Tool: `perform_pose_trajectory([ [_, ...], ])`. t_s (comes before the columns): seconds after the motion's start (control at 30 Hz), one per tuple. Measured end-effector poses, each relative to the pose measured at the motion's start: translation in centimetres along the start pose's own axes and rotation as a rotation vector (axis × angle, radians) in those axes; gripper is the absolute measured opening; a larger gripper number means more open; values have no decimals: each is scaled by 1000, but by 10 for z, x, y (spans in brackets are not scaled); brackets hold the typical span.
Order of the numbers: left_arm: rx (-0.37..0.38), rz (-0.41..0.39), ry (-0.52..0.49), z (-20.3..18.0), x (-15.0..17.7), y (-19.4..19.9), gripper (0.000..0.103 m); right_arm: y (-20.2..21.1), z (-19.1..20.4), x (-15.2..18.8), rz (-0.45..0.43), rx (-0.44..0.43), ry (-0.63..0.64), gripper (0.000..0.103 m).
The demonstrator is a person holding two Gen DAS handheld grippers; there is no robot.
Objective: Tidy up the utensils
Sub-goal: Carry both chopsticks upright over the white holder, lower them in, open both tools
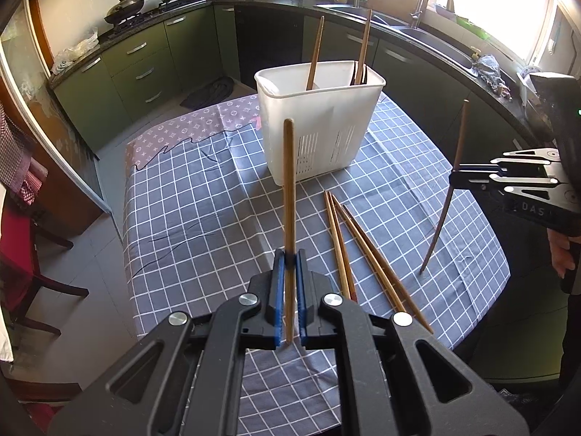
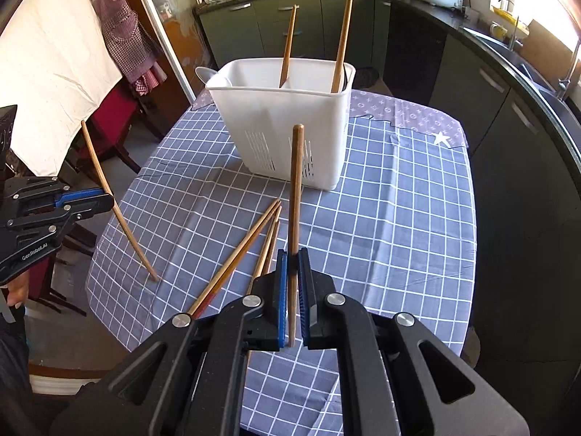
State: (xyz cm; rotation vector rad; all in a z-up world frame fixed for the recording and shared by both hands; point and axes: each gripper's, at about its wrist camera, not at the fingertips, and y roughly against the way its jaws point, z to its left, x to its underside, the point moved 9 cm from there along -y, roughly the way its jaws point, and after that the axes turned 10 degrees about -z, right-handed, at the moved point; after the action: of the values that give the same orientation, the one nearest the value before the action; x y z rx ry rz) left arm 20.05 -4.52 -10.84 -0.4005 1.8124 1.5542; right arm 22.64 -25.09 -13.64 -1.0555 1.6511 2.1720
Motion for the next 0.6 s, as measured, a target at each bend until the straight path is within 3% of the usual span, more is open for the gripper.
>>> perform_pose_trajectory([
  [0.6, 25, -34, -29, -19, -22, 0, 6, 13, -4, -2, -40, -25, -20, 7],
])
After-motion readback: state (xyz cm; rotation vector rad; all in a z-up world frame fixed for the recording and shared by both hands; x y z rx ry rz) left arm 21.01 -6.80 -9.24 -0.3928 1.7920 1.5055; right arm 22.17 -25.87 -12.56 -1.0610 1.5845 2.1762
